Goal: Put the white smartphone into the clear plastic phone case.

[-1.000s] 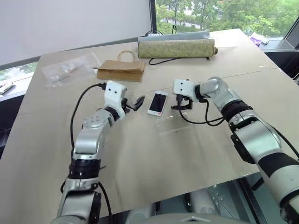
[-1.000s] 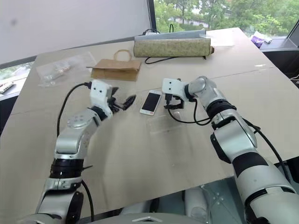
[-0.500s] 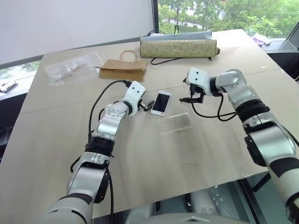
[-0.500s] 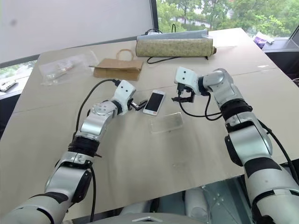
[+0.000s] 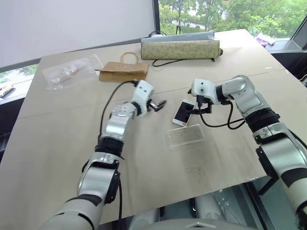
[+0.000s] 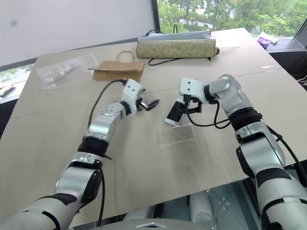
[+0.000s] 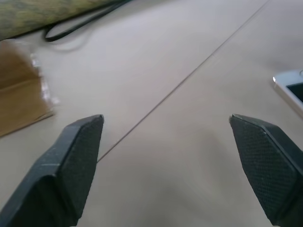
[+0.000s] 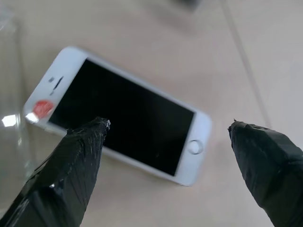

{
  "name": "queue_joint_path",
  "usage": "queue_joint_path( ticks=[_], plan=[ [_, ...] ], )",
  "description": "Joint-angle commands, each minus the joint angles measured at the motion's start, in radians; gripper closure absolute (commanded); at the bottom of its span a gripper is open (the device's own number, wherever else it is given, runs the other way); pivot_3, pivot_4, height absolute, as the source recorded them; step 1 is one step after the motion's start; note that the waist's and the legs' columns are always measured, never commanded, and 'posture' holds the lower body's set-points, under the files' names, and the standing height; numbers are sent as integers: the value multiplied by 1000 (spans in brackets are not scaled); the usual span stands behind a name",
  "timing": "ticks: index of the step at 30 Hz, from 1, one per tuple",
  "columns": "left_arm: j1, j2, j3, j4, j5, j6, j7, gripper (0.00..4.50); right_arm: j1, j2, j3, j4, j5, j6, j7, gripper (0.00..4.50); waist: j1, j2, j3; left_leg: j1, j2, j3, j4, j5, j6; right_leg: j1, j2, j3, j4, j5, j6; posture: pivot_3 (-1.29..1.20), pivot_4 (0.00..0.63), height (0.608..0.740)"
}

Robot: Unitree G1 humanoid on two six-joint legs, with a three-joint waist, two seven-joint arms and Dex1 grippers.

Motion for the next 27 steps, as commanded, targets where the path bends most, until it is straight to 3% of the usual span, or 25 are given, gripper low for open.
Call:
queue_joint_path(
  ticks=[1, 5, 10, 14, 19, 27],
  plan=[
    [119, 35, 47, -299, -152, 121, -95, 99, -62, -13, 15, 48, -10, -115, 71, 0, 0, 0, 0, -1, 0, -1, 0, 0, 0, 0, 0, -1, 0, 0, 0, 0, 150, 740],
    [331, 122, 78, -618, -301, 273, -176, 99, -105, 11, 56, 165, -55, -246, 84, 0, -3, 0, 0, 0, 0, 0, -2, 0, 0, 0, 0, 0, -2, 0, 0, 0, 150, 740],
    [554, 227, 127, -839, -426, 388, -225, 99, -173, 72, 96, 320, -126, -393, 35, 0, -3, 0, 0, 4, 1, 1, -4, 0, 0, 1, 2, 4, 0, 0, -1, 0, 150, 740],
    [607, 254, 113, -870, -373, 368, -172, 99, -211, 122, 97, 404, -161, -419, -27, 0, 2, 0, 0, 5, 1, 1, -4, 0, 0, 2, 2, 4, 0, 1, -2, 0, 150, 740],
    [590, 206, 100, -853, -295, 348, -31, 99, -227, 142, 80, 449, -176, -432, -82, 0, 2, 0, 0, 6, 1, 1, -4, 0, 0, 2, 7, 4, 0, 1, -3, 0, 150, 740],
    [553, 167, 60, -808, -236, 318, 25, 99, -223, 195, 33, 490, -160, -299, -164, 0, -4, 0, -1, 8, 1, 2, -4, 0, 0, 2, 6, 8, 1, 2, -3, 0, 150, 740]
  ],
)
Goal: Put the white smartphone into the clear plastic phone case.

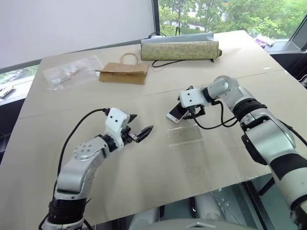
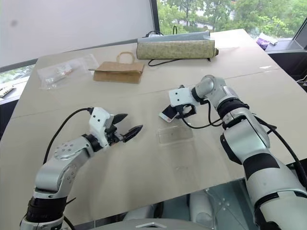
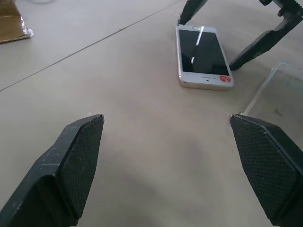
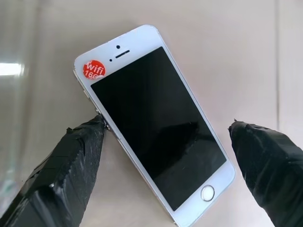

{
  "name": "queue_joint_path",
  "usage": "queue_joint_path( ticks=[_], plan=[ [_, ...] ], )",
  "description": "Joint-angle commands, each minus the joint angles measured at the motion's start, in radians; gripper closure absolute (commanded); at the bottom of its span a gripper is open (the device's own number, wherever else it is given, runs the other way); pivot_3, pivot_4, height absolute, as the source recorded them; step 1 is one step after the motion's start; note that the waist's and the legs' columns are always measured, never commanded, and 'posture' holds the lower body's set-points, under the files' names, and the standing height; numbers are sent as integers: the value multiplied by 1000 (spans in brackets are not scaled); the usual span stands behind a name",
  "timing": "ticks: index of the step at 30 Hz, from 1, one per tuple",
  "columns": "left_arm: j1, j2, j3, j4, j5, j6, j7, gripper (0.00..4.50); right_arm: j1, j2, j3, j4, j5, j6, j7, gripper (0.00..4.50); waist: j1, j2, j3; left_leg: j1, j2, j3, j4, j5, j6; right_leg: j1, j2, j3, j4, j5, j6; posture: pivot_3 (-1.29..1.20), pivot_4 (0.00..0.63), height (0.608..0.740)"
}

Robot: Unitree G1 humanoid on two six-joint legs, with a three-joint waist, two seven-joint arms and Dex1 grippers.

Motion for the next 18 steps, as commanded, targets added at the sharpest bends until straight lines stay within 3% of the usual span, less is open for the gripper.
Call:
queue_joint_path(
  ticks=[1, 6, 15, 18],
  plan=[
    [-26, 1, 1, 0, 8, -25, 5, 99, -13, 39, -39, 19, 15, 98, -63, 0, -1, 0, 0, 1, 0, 0, 0, 0, 0, 0, 0, 2, 0, 0, 0, 0, 150, 740],
    [-41, 3, 10, 10, 3, -23, 1, 99, -18, 76, -60, 38, 5, 195, -164, 0, -6, -1, -1, 11, 0, 4, -9, 0, 0, 2, 3, 12, 2, 1, -2, 0, 150, 740],
    [-21, -11, 8, -12, 5, -13, 25, 99, -19, 138, -154, 57, 60, 322, -280, 0, -24, -1, -1, 12, 1, 5, -10, 0, 0, 1, 3, 14, 2, 1, -2, 0, 150, 740],
    [-20, -18, 5, -14, 10, -6, 42, 99, -41, 170, -237, 62, 127, 396, -347, 0, -22, -1, -1, 12, 1, 5, -10, 0, 0, 1, 3, 14, 2, 1, -2, 0, 150, 740]
  ],
)
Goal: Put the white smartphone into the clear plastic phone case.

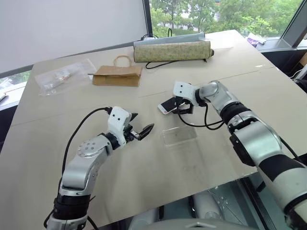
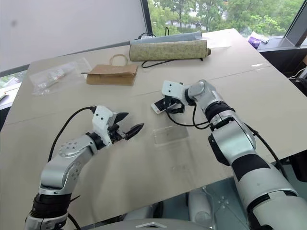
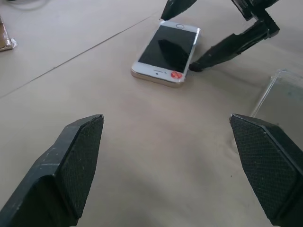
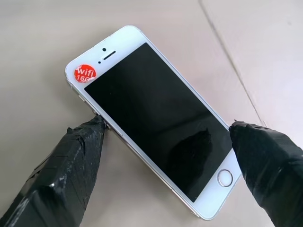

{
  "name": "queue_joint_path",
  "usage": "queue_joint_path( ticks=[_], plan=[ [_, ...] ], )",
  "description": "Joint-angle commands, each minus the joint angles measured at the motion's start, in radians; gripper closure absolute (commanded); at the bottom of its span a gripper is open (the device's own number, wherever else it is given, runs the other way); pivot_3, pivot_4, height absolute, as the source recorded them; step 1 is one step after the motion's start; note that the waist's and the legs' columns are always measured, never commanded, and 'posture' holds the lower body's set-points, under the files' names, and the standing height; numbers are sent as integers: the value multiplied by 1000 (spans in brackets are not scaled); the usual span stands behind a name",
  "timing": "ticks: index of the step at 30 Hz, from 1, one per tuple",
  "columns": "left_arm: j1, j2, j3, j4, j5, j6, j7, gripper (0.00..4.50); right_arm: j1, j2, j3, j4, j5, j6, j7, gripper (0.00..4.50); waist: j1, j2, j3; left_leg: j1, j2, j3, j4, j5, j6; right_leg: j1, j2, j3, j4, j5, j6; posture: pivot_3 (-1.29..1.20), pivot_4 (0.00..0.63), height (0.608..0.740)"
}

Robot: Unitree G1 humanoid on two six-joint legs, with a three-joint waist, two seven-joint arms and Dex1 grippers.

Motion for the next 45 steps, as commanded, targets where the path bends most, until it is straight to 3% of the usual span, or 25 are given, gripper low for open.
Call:
queue_joint_path(
  ticks=[1, 6, 15, 20, 26, 33, 38, 42, 45],
  plan=[
    [1, -3, 4, -36, 5, -3, 20, 99, -42, 30, -91, -8, 80, 67, -63, 0, 2, 0, 0, 0, 0, 0, 0, 0, 0, 0, 0, 0, 0, 0, 0, 0, 150, 740],
    [-7, -10, 6, -23, 10, -7, 37, 99, -50, 7, -157, -43, 153, 108, 91, 0, 5, 0, 0, -3, 0, -1, -1, 0, 0, -1, -1, -2, -5, 0, 0, 0, 150, 740],
    [-25, -26, -3, -8, 7, -5, 51, 99, -93, -25, -332, 10, 254, 288, -296, 0, 6, 1, 1, -4, 0, -2, -3, 0, 0, -1, -1, -3, -7, 0, 0, 0, 150, 740],
    [-23, -23, 4, -19, 1, 5, 49, 99, -99, -2, -441, 21, 362, 466, -216, 0, 3, 1, 1, -4, 0, -1, -3, 0, 0, -1, -1, -2, -7, 0, 0, 0, 150, 740],
    [-7, -18, 16, -38, -5, 19, 50, 99, -54, 0, -412, 25, 334, 536, -186, 0, 7, 1, 1, -4, 0, -1, -2, 0, 0, -1, -1, -3, -7, 0, 0, 0, 150, 740],
    [1, -23, 21, -36, -6, 21, 54, 99, -4, -24, -288, 7, 245, 561, -32, 0, 7, 1, 0, -4, 0, -1, -2, 0, 0, -1, -1, -3, -7, 0, 0, 0, 150, 740],
    [-14, -26, 17, -20, -4, 17, 51, 99, 12, -25, -218, -35, 228, 606, 193, 0, 7, 0, 0, -4, 0, -1, -2, 0, 0, -1, -1, -3, -7, 0, 0, 0, 150, 740],
    [-24, -24, 21, -2, -3, 8, 44, 99, 64, -29, -124, -166, 229, 650, 443, 0, 0, 0, 0, -4, 0, -2, -2, 0, 0, -1, -1, -3, -7, 0, 0, 0, 150, 740],
    [-25, -21, 23, 5, -2, 3, 40, 99, 135, -54, -76, -310, 218, 594, 461, 0, -1, 0, 0, -4, 1, -2, -2, 0, 0, -1, -1, -3, -6, 0, 0, 0, 150, 740]
  ],
)
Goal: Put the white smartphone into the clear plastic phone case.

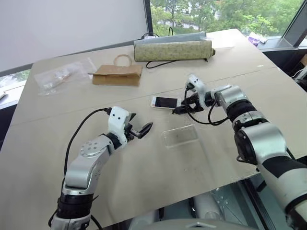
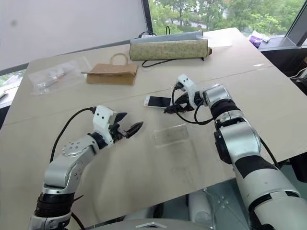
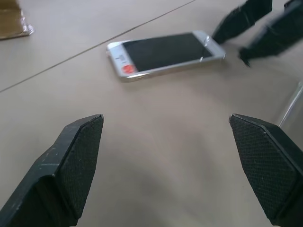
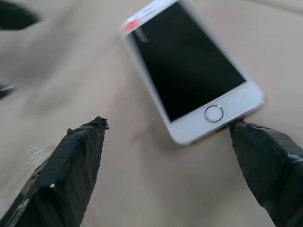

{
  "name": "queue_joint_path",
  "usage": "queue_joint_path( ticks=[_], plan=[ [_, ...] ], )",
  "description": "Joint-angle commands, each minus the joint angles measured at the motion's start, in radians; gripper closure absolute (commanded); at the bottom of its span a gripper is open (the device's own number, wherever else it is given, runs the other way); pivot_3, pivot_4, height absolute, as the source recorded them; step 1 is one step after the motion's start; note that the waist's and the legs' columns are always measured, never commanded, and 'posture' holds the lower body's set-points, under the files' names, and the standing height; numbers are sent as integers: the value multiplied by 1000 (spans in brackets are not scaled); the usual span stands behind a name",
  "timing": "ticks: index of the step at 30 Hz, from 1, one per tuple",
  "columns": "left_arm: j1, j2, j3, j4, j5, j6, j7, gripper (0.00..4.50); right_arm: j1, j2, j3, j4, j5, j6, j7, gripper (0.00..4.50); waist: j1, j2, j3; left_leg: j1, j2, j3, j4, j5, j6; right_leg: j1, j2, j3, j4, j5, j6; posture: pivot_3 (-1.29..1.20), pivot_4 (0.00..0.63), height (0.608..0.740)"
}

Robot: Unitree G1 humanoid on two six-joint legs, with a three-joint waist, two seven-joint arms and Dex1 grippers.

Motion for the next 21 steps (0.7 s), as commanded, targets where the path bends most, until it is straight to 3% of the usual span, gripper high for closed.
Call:
queue_joint_path(
  ticks=[1, 6, 12, 21],
  plan=[
    [-7, 6, 20, -6, -6, -22, -5, 99, 86, -9, 63, -142, -16, -57, 25, 0, 2, 0, 0, 0, 0, 0, 0, 0, 0, 0, 0, 0, 0, 0, 0, 0, 150, 740],
    [0, 12, 24, 1, -2, -32, -9, 99, 134, -52, 62, -276, -12, -168, -47, 0, 4, 0, 0, 0, 0, 0, 1, 0, 0, 0, 0, 0, 1, 0, 0, 0, 150, 740],
    [12, 32, 17, -5, 3, -42, -25, 99, 120, -16, 50, -331, 12, -120, -147, 0, 8, 0, 0, 0, 0, 0, 0, 0, 0, 0, 0, 0, 1, 0, 0, 0, 150, 740],
    [56, 124, 76, -53, -137, -51, -225, 99, 50, 40, 95, -188, -49, -227, -292, 0, 16, 1, 1, 0, 0, 0, 0, 0, 0, 0, 0, -1, 0, 0, 0, 0, 150, 740]
  ],
)
